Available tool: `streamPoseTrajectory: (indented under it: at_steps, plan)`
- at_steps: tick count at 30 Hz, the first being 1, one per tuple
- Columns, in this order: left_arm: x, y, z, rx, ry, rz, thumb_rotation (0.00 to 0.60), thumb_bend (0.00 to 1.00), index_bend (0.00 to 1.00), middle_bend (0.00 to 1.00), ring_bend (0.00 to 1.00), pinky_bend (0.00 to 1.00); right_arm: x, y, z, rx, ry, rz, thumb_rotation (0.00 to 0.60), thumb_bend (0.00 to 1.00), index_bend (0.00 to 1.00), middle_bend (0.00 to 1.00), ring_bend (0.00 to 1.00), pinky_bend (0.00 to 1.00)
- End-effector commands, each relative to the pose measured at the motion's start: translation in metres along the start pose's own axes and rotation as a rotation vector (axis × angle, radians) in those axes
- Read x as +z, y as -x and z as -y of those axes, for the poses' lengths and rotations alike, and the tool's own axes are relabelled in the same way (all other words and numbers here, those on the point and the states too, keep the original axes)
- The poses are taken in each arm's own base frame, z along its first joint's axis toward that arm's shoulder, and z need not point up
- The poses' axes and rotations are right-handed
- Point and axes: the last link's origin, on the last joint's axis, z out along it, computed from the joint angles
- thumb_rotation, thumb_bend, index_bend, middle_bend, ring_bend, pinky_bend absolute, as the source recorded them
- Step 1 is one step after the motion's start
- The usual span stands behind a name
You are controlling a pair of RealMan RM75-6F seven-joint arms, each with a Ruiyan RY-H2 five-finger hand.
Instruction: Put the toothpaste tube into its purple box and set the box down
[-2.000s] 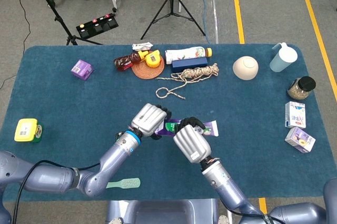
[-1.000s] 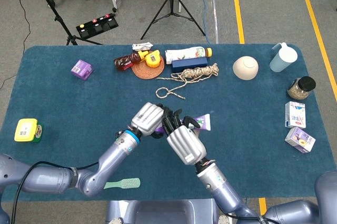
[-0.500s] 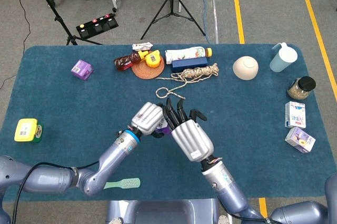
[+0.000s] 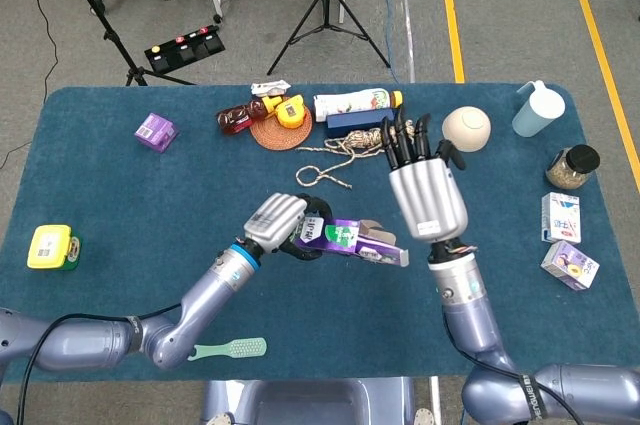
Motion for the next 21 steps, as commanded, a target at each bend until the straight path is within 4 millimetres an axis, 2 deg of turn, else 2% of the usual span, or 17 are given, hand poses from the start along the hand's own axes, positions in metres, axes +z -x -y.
streamPoseTrajectory:
  at_steps: [1,6,8,13,17,21]
  plan:
    - [-0.003,-0.007,0.013,-0.186,0.015,-0.049,0.600,0.19,0.44,0.41,0.33,0.57,0.013,0.015,-0.020,-0.015,0.072,0.023,0.600,0.22,0.06,0.11,0.22,0.65]
    - [-0.006,-0.010,0.019,-0.286,0.029,-0.065,0.600,0.19,0.44,0.41,0.33,0.57,0.025,0.023,-0.034,-0.060,0.145,-0.031,0.600,0.22,0.09,0.14,0.23,0.64]
    - [-0.008,-0.010,0.026,-0.302,0.025,-0.067,0.600,0.19,0.44,0.41,0.33,0.57,0.029,0.033,-0.042,-0.088,0.180,-0.042,0.600,0.22,0.10,0.15,0.23,0.64]
    - [-0.009,-0.012,0.034,-0.277,0.028,-0.071,0.600,0.19,0.44,0.41,0.33,0.57,0.022,0.055,-0.041,-0.015,0.160,0.026,0.600,0.22,0.10,0.15,0.23,0.63]
    - [-0.011,-0.016,0.035,-0.161,0.048,-0.085,0.600,0.19,0.44,0.41,0.33,0.57,0.015,0.071,-0.035,0.131,0.123,0.063,0.600,0.22,0.10,0.16,0.23,0.58]
    - [-0.012,-0.021,0.035,0.072,0.079,-0.120,0.600,0.19,0.45,0.41,0.33,0.57,0.008,0.085,-0.027,0.287,0.077,0.110,0.600,0.21,0.10,0.16,0.23,0.50]
